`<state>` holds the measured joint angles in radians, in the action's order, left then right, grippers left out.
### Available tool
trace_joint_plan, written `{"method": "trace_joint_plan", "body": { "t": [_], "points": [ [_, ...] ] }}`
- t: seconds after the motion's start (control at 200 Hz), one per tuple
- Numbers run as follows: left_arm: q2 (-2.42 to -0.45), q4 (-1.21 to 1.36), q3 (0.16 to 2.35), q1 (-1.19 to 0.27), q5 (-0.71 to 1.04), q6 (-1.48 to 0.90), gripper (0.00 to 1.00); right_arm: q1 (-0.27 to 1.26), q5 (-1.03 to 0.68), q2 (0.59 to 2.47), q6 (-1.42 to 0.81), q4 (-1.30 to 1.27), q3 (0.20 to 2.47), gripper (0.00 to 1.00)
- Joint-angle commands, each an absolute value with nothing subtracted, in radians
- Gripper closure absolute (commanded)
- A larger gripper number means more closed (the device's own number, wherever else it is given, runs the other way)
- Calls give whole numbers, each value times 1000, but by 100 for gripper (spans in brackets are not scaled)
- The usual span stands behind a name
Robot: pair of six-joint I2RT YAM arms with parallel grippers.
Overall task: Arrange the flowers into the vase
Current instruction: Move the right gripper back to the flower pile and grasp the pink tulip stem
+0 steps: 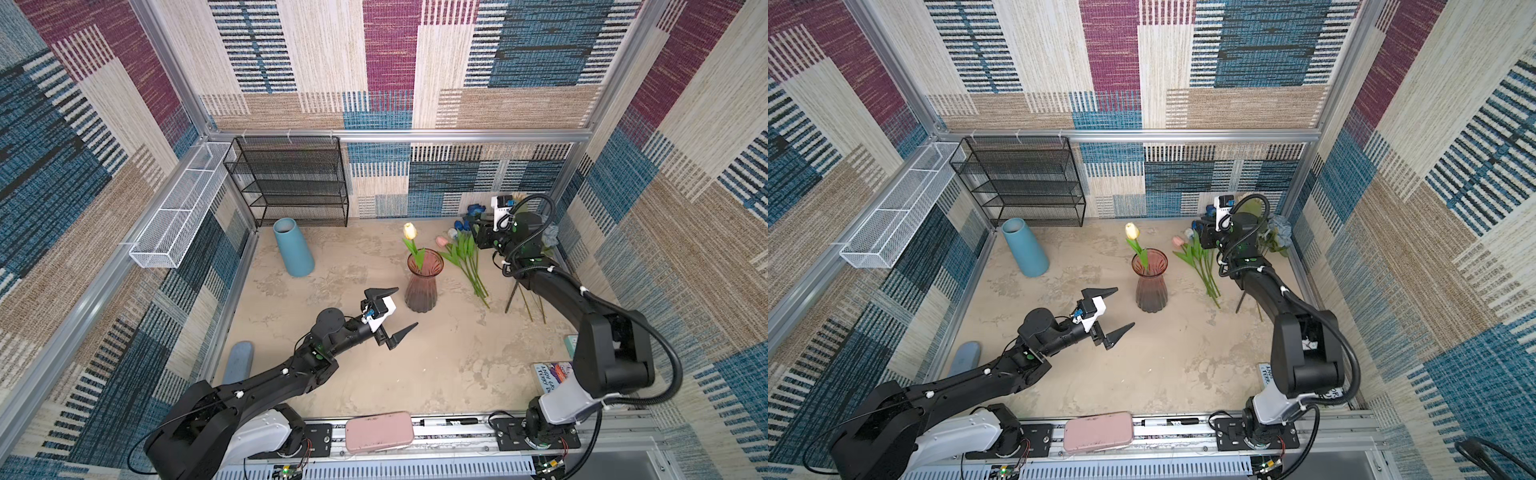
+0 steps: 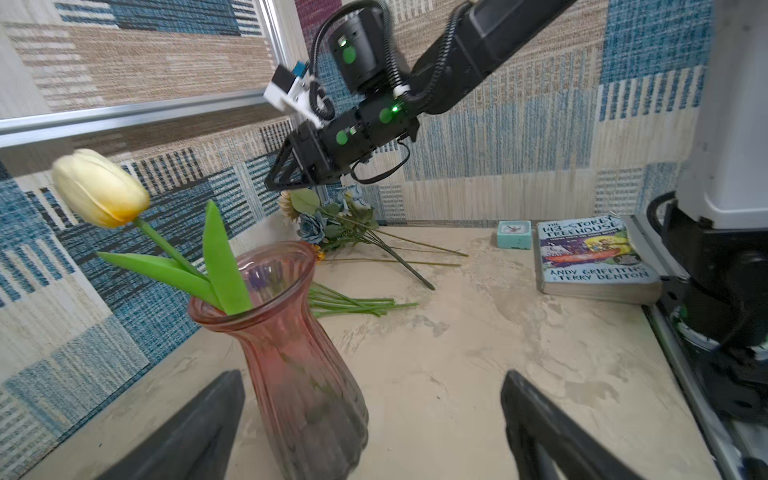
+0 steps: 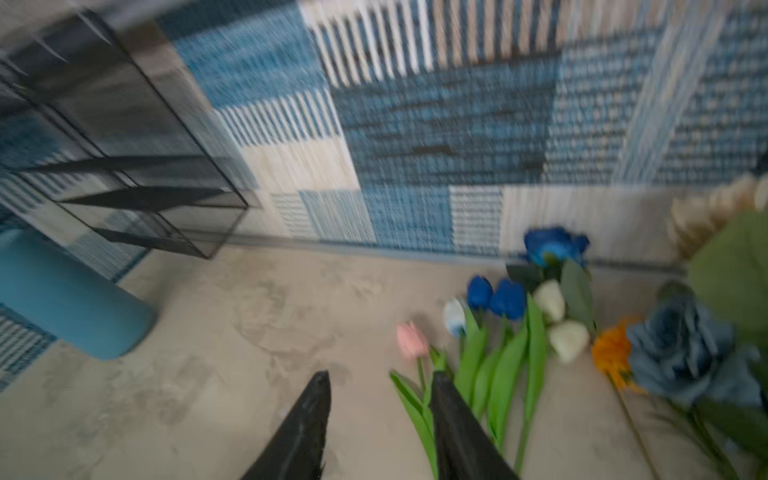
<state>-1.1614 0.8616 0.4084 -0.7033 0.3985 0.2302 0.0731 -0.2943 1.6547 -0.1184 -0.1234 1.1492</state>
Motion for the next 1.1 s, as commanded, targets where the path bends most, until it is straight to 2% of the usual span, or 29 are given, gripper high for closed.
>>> {"method": "trace_joint_plan", "body": {
  "t": [0.0,0.045,0.165,0.29,0.411,0.521,0.791,1.097],
  "points": [
    [-1178,892,398,-707,404,239,1,36,-226,1739,-135,66,1191,60],
    [-1188,914,392,-707,399,238,1,21,-228,1774,-154,74,1209,60],
    [-1211,928,396,-707,396,241,1,12,-304,1851,-154,106,1264,69],
    [-1221,951,390,-707,382,239,1,42,-348,1870,-90,130,1274,69],
    [-1240,981,385,-708,374,241,1,92,-308,1953,33,291,1366,66],
    [-1252,983,395,-708,381,244,1,136,-200,2034,103,403,1445,67],
    [-1250,960,408,-708,371,255,1,153,-149,2060,116,397,1474,64],
    [-1247,968,403,-707,367,247,1,163,-146,2097,118,387,1479,67]
  ]
}}
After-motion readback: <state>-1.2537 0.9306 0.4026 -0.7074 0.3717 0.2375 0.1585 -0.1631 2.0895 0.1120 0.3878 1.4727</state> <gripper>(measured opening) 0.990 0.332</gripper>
